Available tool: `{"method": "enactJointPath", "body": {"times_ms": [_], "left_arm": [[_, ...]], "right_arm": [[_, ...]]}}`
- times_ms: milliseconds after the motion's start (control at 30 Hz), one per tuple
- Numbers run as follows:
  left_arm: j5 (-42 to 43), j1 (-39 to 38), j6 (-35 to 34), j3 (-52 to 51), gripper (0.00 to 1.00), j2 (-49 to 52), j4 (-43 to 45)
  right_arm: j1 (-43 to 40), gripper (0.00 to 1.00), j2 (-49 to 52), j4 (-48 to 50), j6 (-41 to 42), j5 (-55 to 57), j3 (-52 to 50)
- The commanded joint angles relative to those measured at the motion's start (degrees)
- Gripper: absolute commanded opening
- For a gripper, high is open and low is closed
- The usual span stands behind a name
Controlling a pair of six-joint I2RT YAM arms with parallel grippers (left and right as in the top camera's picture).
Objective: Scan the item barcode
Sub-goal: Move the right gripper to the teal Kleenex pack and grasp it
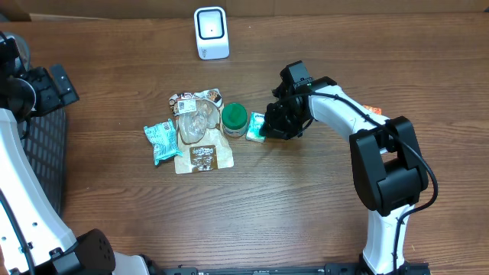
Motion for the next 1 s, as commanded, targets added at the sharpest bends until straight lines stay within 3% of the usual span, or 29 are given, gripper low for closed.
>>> {"method": "enactJointPath", "body": {"times_ms": [0, 100, 167, 500, 633, 700, 833, 967], "left_arm": [[-0.35, 0.20, 1.29, 1.05, 1.00, 0.09, -0.07], [-0.35, 0.20, 1.29, 1.05, 1.00, 0.09, -0.07], [-0.35, 0.20, 1.29, 1.05, 1.00, 0.09, -0.07], [-0.35, 0.20, 1.29, 1.05, 1.00, 0.09, -0.07], [-0.35, 0.20, 1.29, 1.05, 1.00, 0.09, -0.07], [-0.35, 0.20, 1.29, 1.05, 0.99, 0.09, -0.07], [-0.35, 0.20, 1.29, 1.05, 0.99, 0.09, -0.07], [-0.35, 0.20, 1.29, 1.05, 1.00, 0.09, -0.07]], "right_arm": [[0.48, 0.13, 0.07, 0.92, 0.87, 0.81, -0.76], [0.48, 0.04, 0.07, 1.31, 1.38, 1.46, -0.76], [0.15, 0.04, 0.04, 1.07, 0.55, 2.99, -0.68], [-6.38, 0.04, 0.04, -12.22, -28.00, 1.79, 7.74], [-7.93, 0.04, 0.04, -15.69, -34.97, 2.01, 10.75], [-8.11, 0.06, 0.04, -15.76, -35.17, 3.37, 10.95], [-8.09, 0.24, 0.04, -15.69, -33.29, 4.35, 10.84], [-8.11, 0.26, 0.07, -14.84, -21.35, 8.09, 10.40]]}}
